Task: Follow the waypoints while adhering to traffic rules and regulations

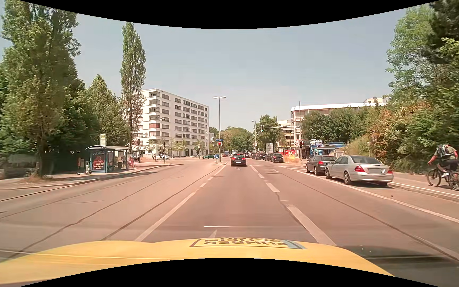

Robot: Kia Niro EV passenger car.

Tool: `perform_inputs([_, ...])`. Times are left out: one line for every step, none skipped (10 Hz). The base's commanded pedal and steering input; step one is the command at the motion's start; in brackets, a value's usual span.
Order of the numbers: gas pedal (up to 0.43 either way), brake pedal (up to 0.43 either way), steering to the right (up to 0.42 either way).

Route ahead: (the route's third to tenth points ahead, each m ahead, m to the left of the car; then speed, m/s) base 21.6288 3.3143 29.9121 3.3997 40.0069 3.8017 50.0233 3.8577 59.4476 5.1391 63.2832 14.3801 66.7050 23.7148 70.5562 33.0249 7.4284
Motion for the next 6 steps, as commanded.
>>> perform_inputs([0.0, 0.183, 0.009])
perform_inputs([0.0, 0.189, 0.011])
perform_inputs([0.0, 0.189, 0.014])
perform_inputs([0.0, 0.195, 0.015])
perform_inputs([0.0, 0.195, 0.015])
perform_inputs([0.0, 0.195, 0.016])
